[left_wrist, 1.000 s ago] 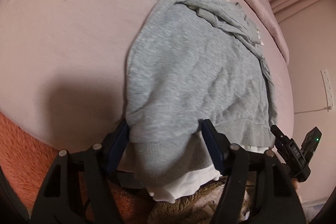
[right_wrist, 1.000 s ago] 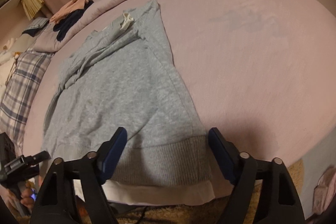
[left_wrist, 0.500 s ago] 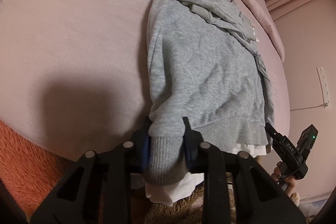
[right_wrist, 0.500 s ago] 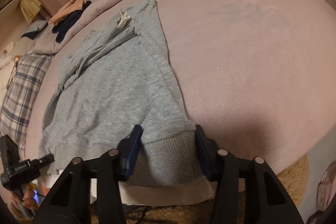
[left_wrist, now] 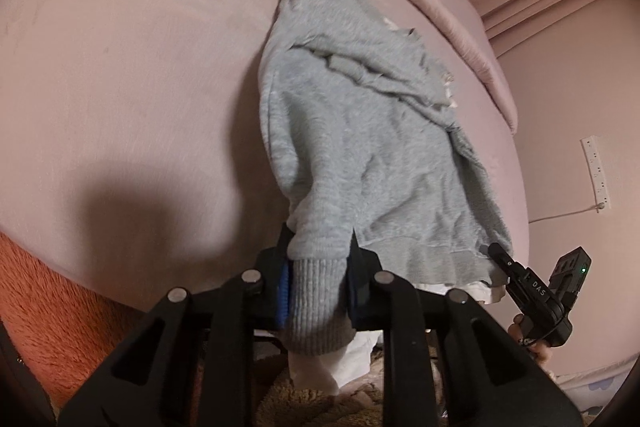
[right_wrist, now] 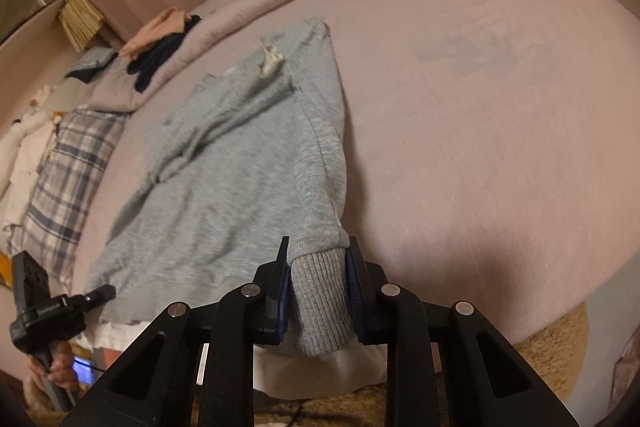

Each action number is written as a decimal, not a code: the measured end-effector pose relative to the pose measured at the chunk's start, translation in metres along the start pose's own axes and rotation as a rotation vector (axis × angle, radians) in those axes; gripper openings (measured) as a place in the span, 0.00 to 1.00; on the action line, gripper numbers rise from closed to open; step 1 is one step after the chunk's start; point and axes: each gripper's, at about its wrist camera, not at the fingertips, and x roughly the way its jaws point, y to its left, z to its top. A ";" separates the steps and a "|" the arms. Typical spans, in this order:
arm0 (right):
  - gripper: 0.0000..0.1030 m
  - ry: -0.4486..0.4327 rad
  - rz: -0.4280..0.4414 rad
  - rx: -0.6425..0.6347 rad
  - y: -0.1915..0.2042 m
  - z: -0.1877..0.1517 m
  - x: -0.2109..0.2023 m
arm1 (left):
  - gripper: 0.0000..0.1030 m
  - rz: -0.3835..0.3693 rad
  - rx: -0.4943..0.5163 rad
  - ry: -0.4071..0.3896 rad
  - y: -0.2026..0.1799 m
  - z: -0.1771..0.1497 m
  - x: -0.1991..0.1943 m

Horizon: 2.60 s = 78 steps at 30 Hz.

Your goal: Fold small clothes

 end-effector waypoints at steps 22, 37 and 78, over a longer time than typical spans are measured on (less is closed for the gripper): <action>0.24 -0.088 0.156 0.035 0.007 0.040 -0.015 | 0.20 -0.115 0.013 -0.087 -0.021 0.061 -0.028; 0.24 -0.049 0.152 0.076 0.019 0.119 0.042 | 0.19 -0.054 -0.016 -0.107 -0.023 0.155 0.021; 0.64 -0.005 -0.240 -0.469 -0.014 0.128 0.080 | 0.61 0.371 0.322 -0.115 0.041 0.164 0.055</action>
